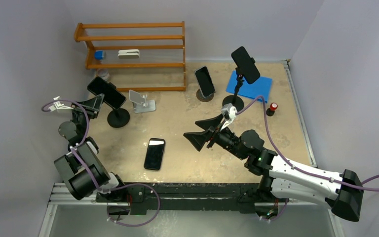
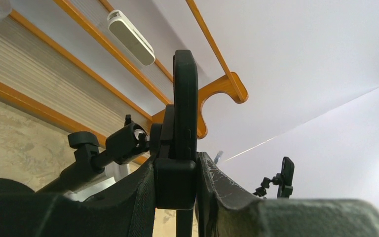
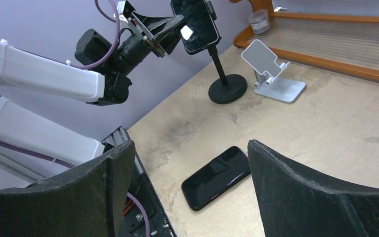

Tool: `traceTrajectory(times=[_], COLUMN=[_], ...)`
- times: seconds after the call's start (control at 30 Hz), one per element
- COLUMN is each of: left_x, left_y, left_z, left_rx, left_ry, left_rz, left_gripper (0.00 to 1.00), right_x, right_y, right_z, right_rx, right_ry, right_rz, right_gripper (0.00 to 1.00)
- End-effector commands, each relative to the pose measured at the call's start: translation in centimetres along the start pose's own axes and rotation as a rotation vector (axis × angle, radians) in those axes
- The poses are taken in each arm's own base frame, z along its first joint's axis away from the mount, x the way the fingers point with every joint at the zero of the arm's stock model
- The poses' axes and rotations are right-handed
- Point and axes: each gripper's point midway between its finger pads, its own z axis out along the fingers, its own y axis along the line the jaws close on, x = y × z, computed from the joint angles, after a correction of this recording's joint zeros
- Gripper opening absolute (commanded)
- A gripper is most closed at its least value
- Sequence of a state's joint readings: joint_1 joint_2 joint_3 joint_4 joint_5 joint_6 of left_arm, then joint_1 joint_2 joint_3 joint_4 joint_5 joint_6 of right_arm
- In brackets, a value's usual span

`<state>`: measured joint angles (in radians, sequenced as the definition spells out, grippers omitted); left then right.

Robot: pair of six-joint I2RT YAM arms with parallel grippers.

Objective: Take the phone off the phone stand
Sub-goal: Pick up the phone stand with the phone at the center of the board.

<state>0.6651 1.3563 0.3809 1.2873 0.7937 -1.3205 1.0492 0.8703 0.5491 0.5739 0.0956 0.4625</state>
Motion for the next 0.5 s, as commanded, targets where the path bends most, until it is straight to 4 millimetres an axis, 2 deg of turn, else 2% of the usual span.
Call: traceTrajectory(times=[0.0, 0.47], left_x=[-1.97, -1.42], left_y=[-4.63, -5.61], left_z=[0.18, 0.22], left_rx=[0.112, 0.099], left_ry=[-0.074, -0.05], left_rz=[0.076, 0.073], left_gripper=[0.0, 0.0], right_x=[-2.04, -1.96], right_y=[0.76, 0.71], right_z=[0.34, 0.6], right_rx=[-0.009, -0.003], right_ry=[-0.06, -0.051], right_rz=[-0.014, -0.014], right_gripper=[0.86, 0.86])
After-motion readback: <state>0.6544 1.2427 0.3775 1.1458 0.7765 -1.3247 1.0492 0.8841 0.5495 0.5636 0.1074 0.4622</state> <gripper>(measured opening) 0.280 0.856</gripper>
